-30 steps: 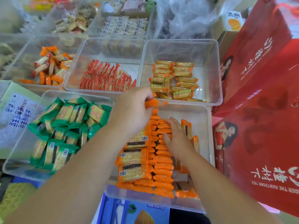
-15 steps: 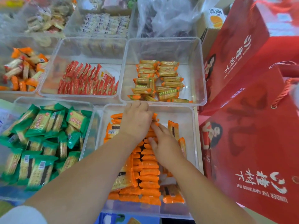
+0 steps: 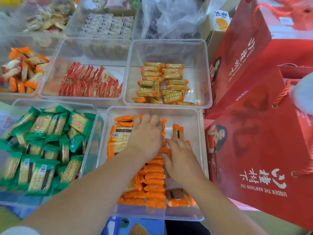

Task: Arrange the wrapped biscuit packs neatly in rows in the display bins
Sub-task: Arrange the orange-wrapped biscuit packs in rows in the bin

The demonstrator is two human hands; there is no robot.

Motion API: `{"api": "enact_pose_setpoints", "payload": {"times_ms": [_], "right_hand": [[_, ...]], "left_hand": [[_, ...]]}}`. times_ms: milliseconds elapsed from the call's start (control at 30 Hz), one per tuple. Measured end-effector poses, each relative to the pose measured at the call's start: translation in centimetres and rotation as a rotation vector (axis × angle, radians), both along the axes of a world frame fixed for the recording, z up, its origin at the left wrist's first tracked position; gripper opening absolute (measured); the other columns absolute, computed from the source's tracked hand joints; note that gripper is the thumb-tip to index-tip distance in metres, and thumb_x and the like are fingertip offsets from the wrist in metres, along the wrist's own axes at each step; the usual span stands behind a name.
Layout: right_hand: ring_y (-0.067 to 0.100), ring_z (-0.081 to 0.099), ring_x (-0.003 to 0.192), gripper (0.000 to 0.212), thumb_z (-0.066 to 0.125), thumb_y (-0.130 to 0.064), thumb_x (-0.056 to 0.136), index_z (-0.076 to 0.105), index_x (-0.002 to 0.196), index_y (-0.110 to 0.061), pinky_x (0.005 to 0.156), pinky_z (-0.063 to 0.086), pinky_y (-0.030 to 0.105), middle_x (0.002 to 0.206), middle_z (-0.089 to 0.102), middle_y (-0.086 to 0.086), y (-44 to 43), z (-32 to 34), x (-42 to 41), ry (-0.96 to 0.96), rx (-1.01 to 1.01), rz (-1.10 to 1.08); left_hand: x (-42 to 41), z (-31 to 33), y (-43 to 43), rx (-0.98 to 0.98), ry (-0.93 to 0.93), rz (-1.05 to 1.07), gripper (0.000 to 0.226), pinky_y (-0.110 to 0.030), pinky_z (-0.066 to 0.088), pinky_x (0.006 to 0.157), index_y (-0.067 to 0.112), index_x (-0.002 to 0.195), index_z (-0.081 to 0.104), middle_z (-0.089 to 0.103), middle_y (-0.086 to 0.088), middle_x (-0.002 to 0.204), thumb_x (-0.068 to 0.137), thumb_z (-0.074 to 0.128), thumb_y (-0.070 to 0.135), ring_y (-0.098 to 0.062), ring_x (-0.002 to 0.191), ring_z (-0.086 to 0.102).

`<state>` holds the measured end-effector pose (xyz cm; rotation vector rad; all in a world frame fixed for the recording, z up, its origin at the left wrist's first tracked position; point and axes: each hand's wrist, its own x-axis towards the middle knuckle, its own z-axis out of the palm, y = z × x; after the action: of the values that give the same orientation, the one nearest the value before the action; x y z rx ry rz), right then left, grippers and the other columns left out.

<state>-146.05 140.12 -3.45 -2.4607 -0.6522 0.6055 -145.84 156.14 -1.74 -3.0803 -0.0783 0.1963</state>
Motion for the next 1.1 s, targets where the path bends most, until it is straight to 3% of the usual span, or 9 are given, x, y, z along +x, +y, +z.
{"api": "enact_pose_setpoints", "payload": {"times_ms": [233, 333, 400, 467, 533, 600, 733, 867, 1100], "right_hand": [[0.012, 0.041, 0.134, 0.051, 0.052, -0.037, 0.102, 0.041, 0.15, -0.025, 0.099, 0.03, 0.022, 0.144, 0.047, -0.011, 0.9, -0.3, -0.2, 0.173, 0.126, -0.144], [-0.018, 0.046, 0.099, 0.038, 0.052, -0.039, 0.101, 0.046, 0.139, -0.04, 0.081, 0.03, 0.007, 0.102, 0.044, -0.044, 2.0, -1.0, 0.8, 0.303, 0.221, -0.263], [-0.027, 0.048, 0.081, 0.019, 0.054, -0.039, 0.1, 0.047, 0.11, -0.053, 0.069, 0.033, 0.007, 0.085, 0.044, -0.047, 3.0, -1.3, 1.8, 0.421, 0.263, -0.343], [-0.014, 0.058, 0.09, 0.016, 0.055, -0.037, 0.099, 0.047, 0.097, -0.051, 0.074, 0.044, 0.017, 0.095, 0.055, -0.037, 4.0, -2.0, 2.7, 0.52, 0.336, -0.418], [0.007, 0.061, 0.108, 0.015, 0.054, -0.039, 0.1, 0.05, 0.113, -0.046, 0.091, 0.051, 0.032, 0.11, 0.059, -0.027, 4.6, -2.4, 3.2, 0.596, 0.39, -0.458], [0.014, 0.053, 0.124, 0.046, 0.051, -0.045, 0.102, 0.041, 0.146, -0.036, 0.102, 0.048, 0.039, 0.13, 0.048, -0.021, 5.4, -2.3, 3.7, 0.7, 0.411, -0.502], [0.008, 0.061, 0.1, 0.035, 0.044, -0.045, 0.104, 0.05, 0.137, -0.034, 0.078, 0.053, 0.03, 0.128, 0.062, -0.004, 6.1, -2.2, 5.0, 0.647, 0.346, -0.489], [0.026, 0.062, 0.112, 0.044, 0.041, -0.046, 0.104, 0.051, 0.14, -0.023, 0.096, 0.054, 0.048, 0.128, 0.063, 0.004, 6.4, -2.5, 5.8, 0.585, 0.215, -0.49], [0.028, 0.062, 0.107, 0.043, 0.038, -0.044, 0.104, 0.053, 0.135, -0.019, 0.09, 0.055, 0.046, 0.124, 0.063, 0.007, 7.6, -2.9, 6.2, 0.511, 0.141, -0.55]], "left_hand": [[1.3, 0.3, 0.3, -0.043, 0.005, 0.092, 0.045, -0.047, 0.026, 0.098, 0.023, 0.134, 0.049, 0.047, 0.001, 0.125, 0.091, 0.048, 0.034, -0.029, 0.118, 0.039], [1.2, 0.4, 1.4, -0.055, 0.013, 0.074, 0.046, -0.046, 0.027, 0.099, 0.025, 0.135, 0.052, 0.049, 0.002, 0.126, 0.089, 0.049, 0.027, -0.028, 0.119, 0.038], [1.1, 0.4, 2.1, -0.068, 0.023, 0.06, 0.05, -0.045, 0.028, 0.1, 0.026, 0.139, 0.05, 0.048, 0.003, 0.129, 0.089, 0.051, 0.025, -0.028, 0.122, 0.038], [1.2, 0.3, 2.6, -0.08, 0.037, 0.046, 0.053, -0.046, 0.028, 0.101, 0.028, 0.142, 0.048, 0.047, 0.003, 0.132, 0.09, 0.051, 0.022, -0.028, 0.123, 0.038], [1.2, 0.3, 3.0, -0.09, 0.039, 0.031, 0.056, -0.045, 0.028, 0.099, 0.028, 0.145, 0.046, 0.046, 0.003, 0.133, 0.09, 0.051, 0.02, -0.028, 0.122, 0.038], [1.2, 0.2, 3.3, -0.098, 0.038, 0.017, 0.058, -0.043, 0.028, 0.098, 0.029, 0.147, 0.043, 0.046, 0.003, 0.132, 0.091, 0.051, 0.02, -0.027, 0.121, 0.038], [1.5, 0.1, 3.9, -0.112, 0.036, 0.008, 0.059, -0.041, 0.032, 0.099, 0.032, 0.147, 0.044, 0.047, 0.004, 0.133, 0.09, 0.052, 0.018, -0.025, 0.119, 0.04], [1.6, 0.1, 3.9, -0.129, 0.031, 0.007, 0.06, -0.043, 0.034, 0.1, 0.031, 0.147, 0.044, 0.048, 0.004, 0.135, 0.09, 0.053, 0.017, -0.026, 0.122, 0.041], [2.0, 0.3, 3.6, -0.1, 0.055, -0.002, 0.057, -0.043, 0.036, 0.1, 0.029, 0.148, 0.043, 0.047, 0.003, 0.132, 0.092, 0.05, 0.02, -0.027, 0.118, 0.043]]}}
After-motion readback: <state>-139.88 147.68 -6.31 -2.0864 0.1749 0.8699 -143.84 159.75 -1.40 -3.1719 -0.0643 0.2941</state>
